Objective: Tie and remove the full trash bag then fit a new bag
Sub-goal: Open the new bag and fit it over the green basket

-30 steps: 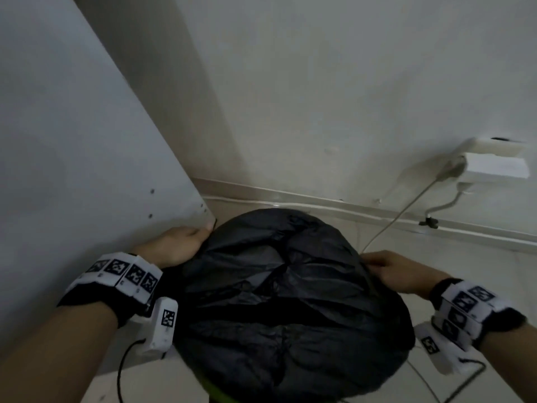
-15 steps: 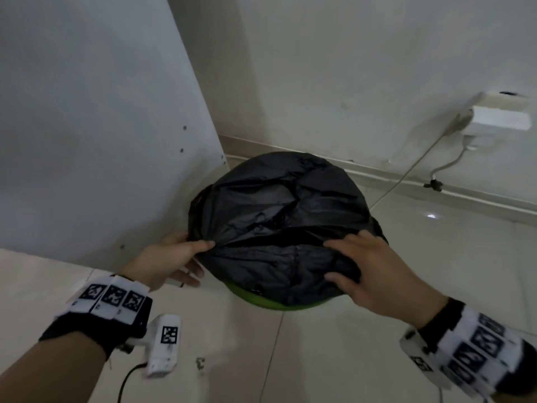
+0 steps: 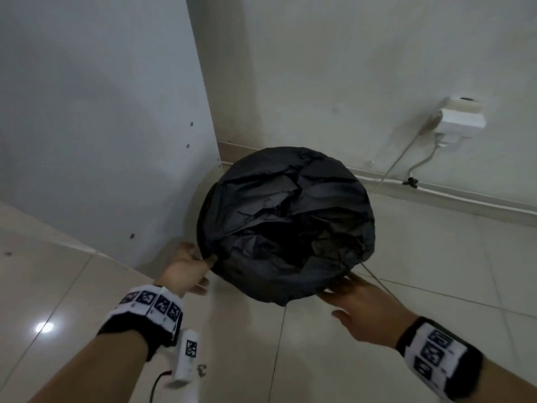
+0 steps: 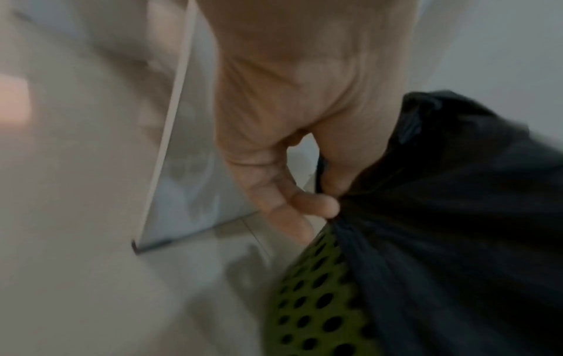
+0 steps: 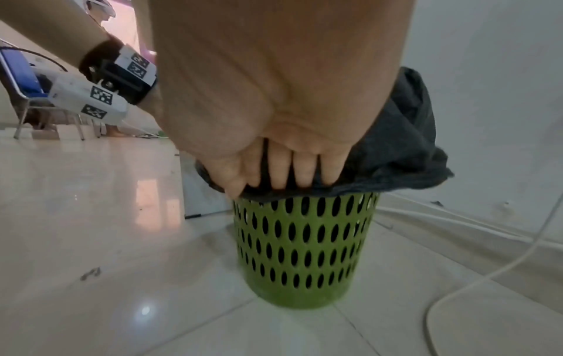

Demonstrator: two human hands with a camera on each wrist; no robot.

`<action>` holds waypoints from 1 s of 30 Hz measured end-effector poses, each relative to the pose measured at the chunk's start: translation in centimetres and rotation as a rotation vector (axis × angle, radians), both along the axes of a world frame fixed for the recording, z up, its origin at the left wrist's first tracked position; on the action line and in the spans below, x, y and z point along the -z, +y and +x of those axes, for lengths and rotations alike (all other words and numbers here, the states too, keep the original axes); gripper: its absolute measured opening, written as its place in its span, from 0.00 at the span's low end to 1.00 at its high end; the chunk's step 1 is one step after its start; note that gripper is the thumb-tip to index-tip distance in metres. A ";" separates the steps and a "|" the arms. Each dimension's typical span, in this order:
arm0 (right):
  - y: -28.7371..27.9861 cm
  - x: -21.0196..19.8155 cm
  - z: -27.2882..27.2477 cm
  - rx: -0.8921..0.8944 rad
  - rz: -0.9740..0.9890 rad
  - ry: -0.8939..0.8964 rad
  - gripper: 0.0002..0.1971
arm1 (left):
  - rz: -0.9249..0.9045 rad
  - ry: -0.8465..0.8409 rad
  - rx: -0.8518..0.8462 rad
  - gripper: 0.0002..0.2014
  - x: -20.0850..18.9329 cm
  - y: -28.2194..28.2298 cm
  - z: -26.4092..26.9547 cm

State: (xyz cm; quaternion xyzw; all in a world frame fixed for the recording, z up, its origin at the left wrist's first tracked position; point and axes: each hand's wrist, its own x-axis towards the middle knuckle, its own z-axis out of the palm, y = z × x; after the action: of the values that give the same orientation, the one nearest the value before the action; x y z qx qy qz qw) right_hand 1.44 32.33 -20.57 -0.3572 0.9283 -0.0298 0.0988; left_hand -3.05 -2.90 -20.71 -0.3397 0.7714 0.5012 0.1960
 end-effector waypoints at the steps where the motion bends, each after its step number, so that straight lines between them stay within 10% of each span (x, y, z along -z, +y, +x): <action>1: -0.1 -0.4 0.2 0.031 -0.032 -0.045 0.22 | 0.140 0.052 -0.165 0.28 0.0 -0.1 -0.3; 5: 0.2 -5.8 0.3 0.228 -0.297 -0.096 0.10 | 0.564 0.262 -0.444 0.26 -2.5 0.5 -1.6; 14: -4.1 -15.0 -8.5 0.360 -0.383 -0.025 0.13 | 0.334 0.031 -0.020 0.22 -3.9 4.4 -2.4; 23: -12.2 -2.6 -15.5 0.283 0.153 -0.517 0.31 | 0.292 0.042 0.165 0.17 -5.2 5.1 -1.7; 30: -11.7 9.8 -14.0 0.355 0.318 -0.534 0.42 | 0.384 0.061 0.335 0.16 -3.9 4.0 -0.9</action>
State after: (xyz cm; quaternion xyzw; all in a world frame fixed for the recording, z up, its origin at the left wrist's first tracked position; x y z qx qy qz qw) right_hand -12.60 20.59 -30.35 -0.1502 0.9104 0.0063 0.3854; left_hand -3.93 1.09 -16.81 -0.1484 0.7132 0.6089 0.3141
